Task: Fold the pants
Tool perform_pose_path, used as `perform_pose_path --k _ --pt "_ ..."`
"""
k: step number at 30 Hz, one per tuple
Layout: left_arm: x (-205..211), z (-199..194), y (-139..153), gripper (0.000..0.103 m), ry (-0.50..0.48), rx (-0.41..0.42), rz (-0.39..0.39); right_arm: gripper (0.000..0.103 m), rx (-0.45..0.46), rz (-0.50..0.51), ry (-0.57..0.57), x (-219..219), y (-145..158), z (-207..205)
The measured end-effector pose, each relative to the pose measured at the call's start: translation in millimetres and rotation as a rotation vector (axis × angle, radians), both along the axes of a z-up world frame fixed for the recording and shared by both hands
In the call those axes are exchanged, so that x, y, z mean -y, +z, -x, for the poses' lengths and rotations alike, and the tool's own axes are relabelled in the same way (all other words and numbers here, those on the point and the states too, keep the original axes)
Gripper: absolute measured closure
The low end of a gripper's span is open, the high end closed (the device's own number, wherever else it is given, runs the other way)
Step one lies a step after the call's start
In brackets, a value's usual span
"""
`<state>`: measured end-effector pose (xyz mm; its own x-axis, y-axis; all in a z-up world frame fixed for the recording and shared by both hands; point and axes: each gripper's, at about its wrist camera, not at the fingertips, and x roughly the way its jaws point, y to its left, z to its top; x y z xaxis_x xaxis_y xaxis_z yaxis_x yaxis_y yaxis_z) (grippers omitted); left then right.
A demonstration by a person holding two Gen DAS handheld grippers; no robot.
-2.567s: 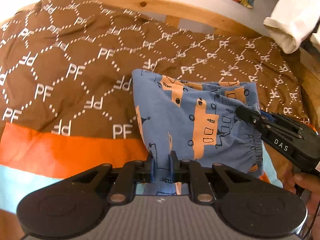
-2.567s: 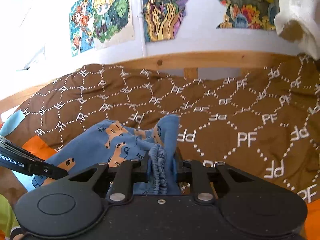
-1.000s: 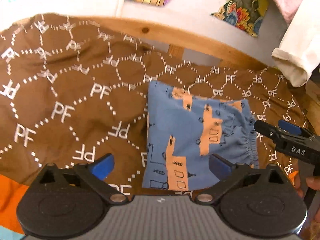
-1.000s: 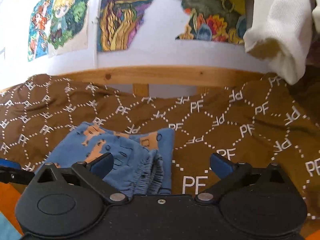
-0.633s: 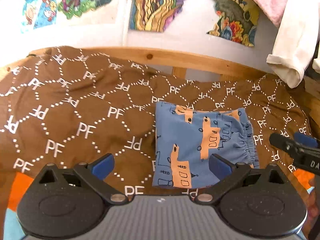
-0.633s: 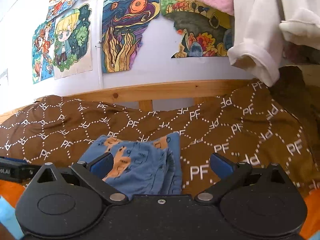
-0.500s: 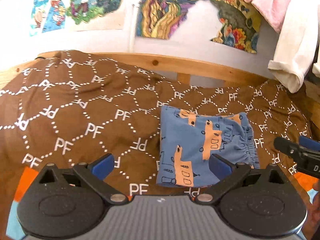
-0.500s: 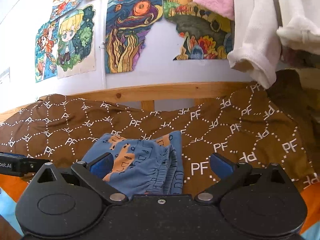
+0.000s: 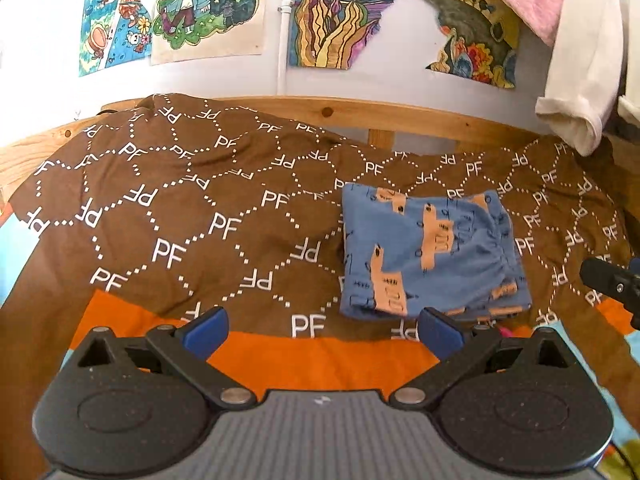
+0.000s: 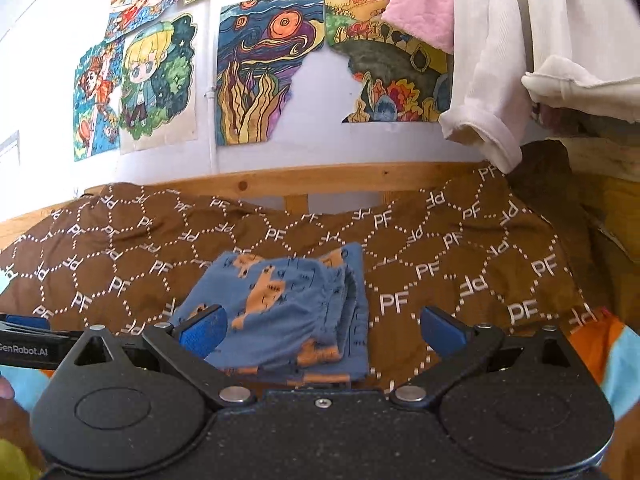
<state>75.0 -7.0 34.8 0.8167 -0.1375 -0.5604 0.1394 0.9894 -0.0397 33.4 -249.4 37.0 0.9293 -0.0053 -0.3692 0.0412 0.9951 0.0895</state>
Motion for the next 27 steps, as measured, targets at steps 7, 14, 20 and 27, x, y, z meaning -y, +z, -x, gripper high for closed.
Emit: perform_pose_path --k 7,14,20,27 --pt "0 4 -6 0.000 0.002 -0.020 -0.006 0.001 -0.024 0.029 0.028 -8 -7 6" --pt "2 4 -8 0.000 0.000 -0.029 -0.017 0.001 -0.051 0.020 0.032 -9 -13 1" --pt "4 5 -8 0.000 -0.001 -0.028 -0.023 0.001 -0.058 0.013 0.026 -7 -14 1" --pt "5 6 -7 0.000 0.002 -0.025 -0.034 0.001 -0.060 0.015 0.034 -8 -14 0"
